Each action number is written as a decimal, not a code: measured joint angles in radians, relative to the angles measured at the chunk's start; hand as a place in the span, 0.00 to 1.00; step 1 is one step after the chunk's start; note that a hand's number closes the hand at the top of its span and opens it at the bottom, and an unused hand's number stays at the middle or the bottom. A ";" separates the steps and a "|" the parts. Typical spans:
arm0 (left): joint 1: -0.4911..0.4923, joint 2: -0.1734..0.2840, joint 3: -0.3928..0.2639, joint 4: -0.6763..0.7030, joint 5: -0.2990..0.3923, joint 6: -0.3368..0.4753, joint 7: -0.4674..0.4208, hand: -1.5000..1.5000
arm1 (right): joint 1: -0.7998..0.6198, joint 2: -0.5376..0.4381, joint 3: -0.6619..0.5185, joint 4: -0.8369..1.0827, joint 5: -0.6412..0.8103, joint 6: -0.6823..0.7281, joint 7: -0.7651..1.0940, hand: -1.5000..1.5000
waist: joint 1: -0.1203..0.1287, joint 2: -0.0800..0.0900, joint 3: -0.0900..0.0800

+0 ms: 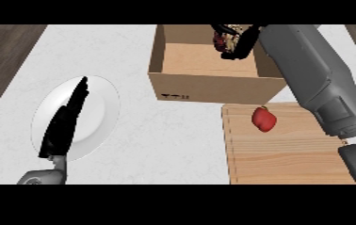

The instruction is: Pick the cupcake from the cutting board and place it in the cardboard box

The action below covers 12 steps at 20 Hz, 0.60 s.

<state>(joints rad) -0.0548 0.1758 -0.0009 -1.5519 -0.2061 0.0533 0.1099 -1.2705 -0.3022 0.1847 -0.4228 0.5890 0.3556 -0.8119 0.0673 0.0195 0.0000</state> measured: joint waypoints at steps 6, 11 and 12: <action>-0.005 0.012 0.016 -0.003 0.018 -0.020 0.010 0.50 | -0.036 0.101 0.022 0.136 0.041 -0.030 0.032 0.00 | 0.000 0.002 0.000; 0.005 0.006 0.014 0.004 0.007 -0.013 -0.010 0.50 | -0.037 0.152 0.006 0.215 0.045 -0.057 0.007 0.00 | 0.000 0.004 0.000; -0.002 0.005 0.017 0.013 0.007 -0.010 -0.013 0.50 | -0.036 0.162 -0.004 0.227 0.037 -0.057 0.005 0.00 | -0.001 0.005 0.000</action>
<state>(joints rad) -0.0573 0.1804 0.0161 -1.5393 -0.1993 0.0430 0.0965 -1.3069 -0.1402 0.1810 -0.1961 0.6265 0.2988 -0.8066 0.0663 0.0247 0.0000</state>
